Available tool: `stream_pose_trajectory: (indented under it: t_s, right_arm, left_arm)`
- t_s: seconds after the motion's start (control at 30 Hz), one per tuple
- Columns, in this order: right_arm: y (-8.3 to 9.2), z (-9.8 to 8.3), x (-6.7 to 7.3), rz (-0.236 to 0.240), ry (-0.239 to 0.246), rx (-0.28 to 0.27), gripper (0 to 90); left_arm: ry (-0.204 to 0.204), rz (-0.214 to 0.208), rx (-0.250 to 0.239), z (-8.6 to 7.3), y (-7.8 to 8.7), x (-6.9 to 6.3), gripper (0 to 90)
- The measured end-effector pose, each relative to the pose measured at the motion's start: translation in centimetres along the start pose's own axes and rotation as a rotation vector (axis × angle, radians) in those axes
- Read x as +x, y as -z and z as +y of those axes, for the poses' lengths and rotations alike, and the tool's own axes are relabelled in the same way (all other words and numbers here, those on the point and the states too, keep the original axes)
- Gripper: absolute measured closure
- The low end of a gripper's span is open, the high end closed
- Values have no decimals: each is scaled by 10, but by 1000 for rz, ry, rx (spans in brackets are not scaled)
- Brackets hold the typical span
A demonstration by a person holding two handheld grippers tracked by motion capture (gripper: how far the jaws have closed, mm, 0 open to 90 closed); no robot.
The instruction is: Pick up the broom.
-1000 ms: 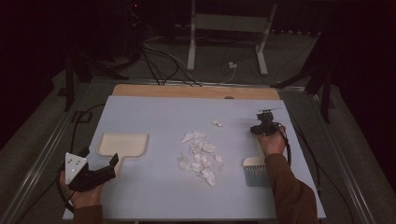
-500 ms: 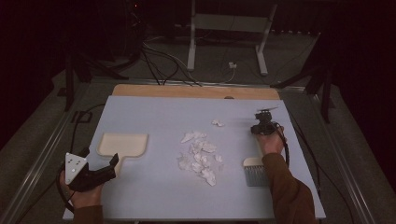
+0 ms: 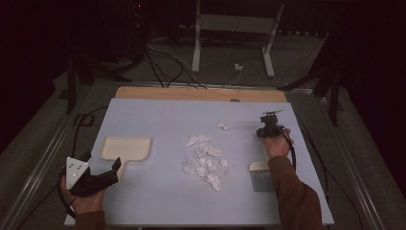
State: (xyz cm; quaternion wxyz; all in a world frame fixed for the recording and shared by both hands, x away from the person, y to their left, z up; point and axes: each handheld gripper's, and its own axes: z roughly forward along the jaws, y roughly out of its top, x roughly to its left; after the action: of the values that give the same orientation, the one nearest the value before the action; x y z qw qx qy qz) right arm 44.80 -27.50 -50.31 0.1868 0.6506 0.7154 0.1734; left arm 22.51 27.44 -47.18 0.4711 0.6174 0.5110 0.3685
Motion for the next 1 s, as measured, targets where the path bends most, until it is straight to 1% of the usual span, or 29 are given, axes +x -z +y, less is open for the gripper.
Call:
stream_pose_trajectory:
  t_s: [0.13,0.33,0.57,0.67,0.77,0.8,0.83,1.0]
  right_arm:
    - [1,-1,0,-4,2,-13,689]
    - [4,0,-2,12,-9,-30,689]
    - [12,0,-2,21,3,-60,689]
    - [18,0,-2,26,12,-90,689]
    - [22,0,-2,27,16,-105,689]
    - [26,0,-2,27,22,-120,690]
    - [26,0,-2,27,22,-120,690]
    - [36,1,-2,36,32,-158,690]
  left_arm:
    - [-1,0,1,0,0,0,5]
    - [-3,2,4,0,0,0,6]
    - [-1,4,6,0,0,0,5]
    - [0,4,7,-1,-1,0,5]
    - [1,6,8,-1,-1,-1,6]
    - [1,6,9,-1,-1,-1,6]
    - [2,7,9,-1,-1,-1,6]
    - [1,7,9,-1,-1,-1,6]
